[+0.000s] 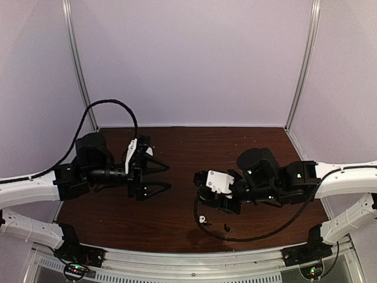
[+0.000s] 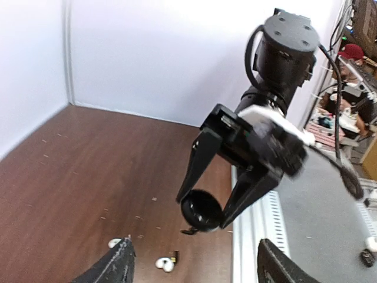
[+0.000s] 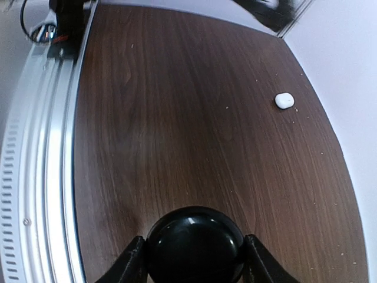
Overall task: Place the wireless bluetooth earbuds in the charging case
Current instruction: Pass from the right arm to the left
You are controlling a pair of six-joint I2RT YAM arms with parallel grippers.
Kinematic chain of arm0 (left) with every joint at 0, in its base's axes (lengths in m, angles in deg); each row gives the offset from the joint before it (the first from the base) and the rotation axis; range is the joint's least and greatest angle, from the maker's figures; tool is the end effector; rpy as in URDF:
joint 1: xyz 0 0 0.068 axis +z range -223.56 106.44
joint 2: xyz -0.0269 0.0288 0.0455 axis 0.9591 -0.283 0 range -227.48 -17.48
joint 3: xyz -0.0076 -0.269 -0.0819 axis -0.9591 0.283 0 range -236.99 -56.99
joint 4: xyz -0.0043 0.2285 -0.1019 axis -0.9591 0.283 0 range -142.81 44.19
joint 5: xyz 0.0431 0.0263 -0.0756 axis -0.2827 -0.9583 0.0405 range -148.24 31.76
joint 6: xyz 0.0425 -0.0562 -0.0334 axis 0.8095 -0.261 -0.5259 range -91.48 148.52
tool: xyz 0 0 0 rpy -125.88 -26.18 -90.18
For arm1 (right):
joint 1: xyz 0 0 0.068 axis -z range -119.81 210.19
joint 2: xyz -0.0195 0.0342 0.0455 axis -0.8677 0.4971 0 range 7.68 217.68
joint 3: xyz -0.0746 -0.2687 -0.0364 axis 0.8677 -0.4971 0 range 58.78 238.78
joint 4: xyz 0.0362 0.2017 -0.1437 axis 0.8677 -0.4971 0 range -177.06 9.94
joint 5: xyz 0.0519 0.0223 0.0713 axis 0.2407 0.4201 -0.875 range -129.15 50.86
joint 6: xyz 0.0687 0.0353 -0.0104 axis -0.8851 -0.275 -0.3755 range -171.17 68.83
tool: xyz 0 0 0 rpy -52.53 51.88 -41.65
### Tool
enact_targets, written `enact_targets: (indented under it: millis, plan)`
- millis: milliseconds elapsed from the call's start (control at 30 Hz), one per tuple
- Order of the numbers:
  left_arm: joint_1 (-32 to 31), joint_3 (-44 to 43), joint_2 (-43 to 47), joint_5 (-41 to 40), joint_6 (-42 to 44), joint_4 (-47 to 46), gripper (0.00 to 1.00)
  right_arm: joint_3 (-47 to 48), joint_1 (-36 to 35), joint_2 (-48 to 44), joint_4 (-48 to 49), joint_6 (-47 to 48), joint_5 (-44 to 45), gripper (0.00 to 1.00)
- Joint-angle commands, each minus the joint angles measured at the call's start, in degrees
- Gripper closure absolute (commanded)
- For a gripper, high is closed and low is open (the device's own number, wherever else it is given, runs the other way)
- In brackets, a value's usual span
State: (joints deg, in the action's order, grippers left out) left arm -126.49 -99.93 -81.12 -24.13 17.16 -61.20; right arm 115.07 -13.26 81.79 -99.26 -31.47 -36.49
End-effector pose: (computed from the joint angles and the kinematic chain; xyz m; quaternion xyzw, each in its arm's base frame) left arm 0.1295 -0.2334 0.3041 0.4362 0.6309 -0.5124 0.3862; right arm 0.0878 0.2846 0.2770 -0.6427 0.6226 0.1831 0.4071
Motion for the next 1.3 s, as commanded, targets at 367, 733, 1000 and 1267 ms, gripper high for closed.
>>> enact_targets:
  millis: [367,733,1000,1267]
  plan:
    - [-17.57,0.56,9.49,-38.22,49.25,14.01,0.32,-3.15,14.26,-2.73,10.95,-29.00,-47.78,0.68]
    - [-24.50,-2.90,2.97,-42.29,55.38,13.76,0.43,-2.99,15.62,2.80,16.78,-43.77,-55.53,0.69]
    - [-24.59,-5.82,-2.45,-38.72,55.95,13.30,0.46,-1.79,15.62,5.07,14.86,-45.29,-55.33,0.69]
    - [-24.59,-9.43,-6.15,-35.64,54.55,16.49,0.53,-1.32,15.62,6.06,14.80,-46.70,-54.86,0.69]
